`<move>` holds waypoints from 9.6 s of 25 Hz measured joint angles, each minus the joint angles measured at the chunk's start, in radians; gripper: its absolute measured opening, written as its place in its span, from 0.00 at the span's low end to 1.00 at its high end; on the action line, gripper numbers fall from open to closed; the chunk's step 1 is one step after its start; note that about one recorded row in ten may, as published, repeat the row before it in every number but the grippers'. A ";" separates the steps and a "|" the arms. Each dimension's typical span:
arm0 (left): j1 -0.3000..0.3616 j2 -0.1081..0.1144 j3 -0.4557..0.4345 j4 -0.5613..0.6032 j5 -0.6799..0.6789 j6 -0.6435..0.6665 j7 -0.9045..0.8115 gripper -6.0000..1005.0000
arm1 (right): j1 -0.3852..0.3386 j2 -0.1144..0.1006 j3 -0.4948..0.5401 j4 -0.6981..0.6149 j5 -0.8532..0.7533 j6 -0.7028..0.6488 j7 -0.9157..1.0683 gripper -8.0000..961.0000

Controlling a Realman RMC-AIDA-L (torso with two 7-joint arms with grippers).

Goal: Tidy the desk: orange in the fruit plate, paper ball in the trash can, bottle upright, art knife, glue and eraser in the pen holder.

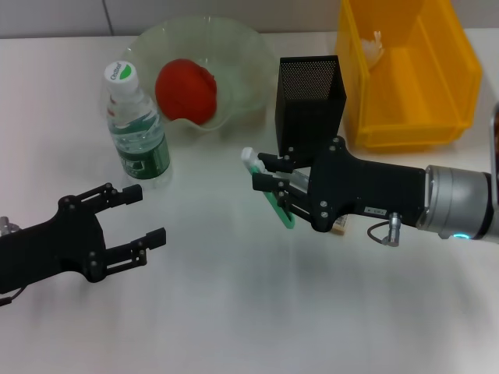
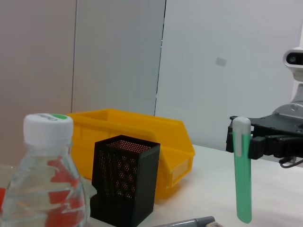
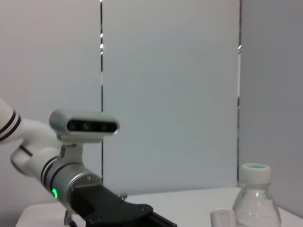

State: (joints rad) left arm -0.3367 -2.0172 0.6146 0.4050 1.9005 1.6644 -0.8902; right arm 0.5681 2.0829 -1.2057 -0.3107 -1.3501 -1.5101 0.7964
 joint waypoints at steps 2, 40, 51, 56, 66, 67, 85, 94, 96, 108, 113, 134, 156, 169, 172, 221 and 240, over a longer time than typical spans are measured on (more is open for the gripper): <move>-0.002 0.000 0.000 0.000 0.000 0.000 0.000 0.77 | 0.000 0.000 0.000 0.017 0.017 -0.014 -0.016 0.20; 0.002 -0.001 -0.009 0.000 0.000 0.031 0.010 0.77 | 0.062 -0.033 0.030 0.047 0.028 0.054 0.966 0.22; 0.002 -0.001 -0.009 0.000 0.000 0.032 0.010 0.77 | 0.054 -0.028 0.177 0.043 0.034 0.129 0.969 0.22; 0.002 -0.002 -0.009 0.000 0.000 0.034 0.010 0.77 | 0.068 -0.026 0.239 0.041 0.035 0.200 0.969 0.22; 0.000 -0.004 -0.010 0.000 0.000 0.034 0.010 0.77 | 0.082 -0.026 0.396 0.041 0.036 0.279 0.984 0.23; 0.000 -0.004 -0.010 0.000 0.000 0.034 0.010 0.77 | 0.084 -0.026 0.409 0.041 0.036 0.288 0.984 0.23; 0.003 -0.007 -0.010 0.000 -0.002 0.034 0.008 0.77 | 0.170 -0.003 0.501 0.059 0.036 0.458 0.977 0.23; 0.003 -0.008 -0.010 0.000 -0.002 0.037 0.010 0.77 | 0.180 -0.001 0.491 0.059 0.035 0.451 0.808 0.24; 0.003 -0.008 -0.010 0.000 -0.002 0.037 0.010 0.77 | 0.183 0.000 0.490 0.060 0.035 0.444 0.763 0.24; 0.002 -0.008 -0.010 0.000 -0.002 0.037 0.010 0.77 | 0.199 0.006 0.489 0.120 0.034 0.375 0.250 0.24; 0.004 -0.008 -0.011 0.000 -0.002 0.037 0.009 0.77 | 0.204 0.008 0.491 0.166 0.034 0.357 0.000 0.24; -0.004 -0.007 -0.019 0.001 -0.003 0.032 -0.001 0.77 | 0.198 0.009 0.502 0.205 0.036 0.340 -0.230 0.25; -0.004 -0.004 -0.024 0.000 -0.003 0.036 -0.001 0.77 | 0.196 0.010 0.500 0.213 0.036 0.337 -0.219 0.73; -0.002 -0.003 -0.024 0.001 -0.003 0.040 -0.001 0.77 | 0.100 -0.001 0.462 0.109 0.026 0.121 0.031 0.73; -0.002 -0.003 -0.024 0.001 -0.003 0.040 -0.001 0.77 | 0.071 -0.003 0.415 0.059 0.013 0.081 0.094 0.73; 0.002 -0.007 -0.036 0.003 -0.003 0.074 -0.001 0.77 | 0.257 -0.014 0.209 -0.686 -1.209 -0.221 1.124 0.72; -0.005 -0.008 -0.039 0.001 -0.003 0.074 -0.001 0.77 | 0.321 0.001 -0.075 -0.627 -1.240 -0.093 1.213 0.72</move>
State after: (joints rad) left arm -0.3422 -2.0248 0.5752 0.4059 1.8975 1.7379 -0.8912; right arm 0.8891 2.0842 -1.2804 -0.9377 -2.5896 -1.6034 2.0095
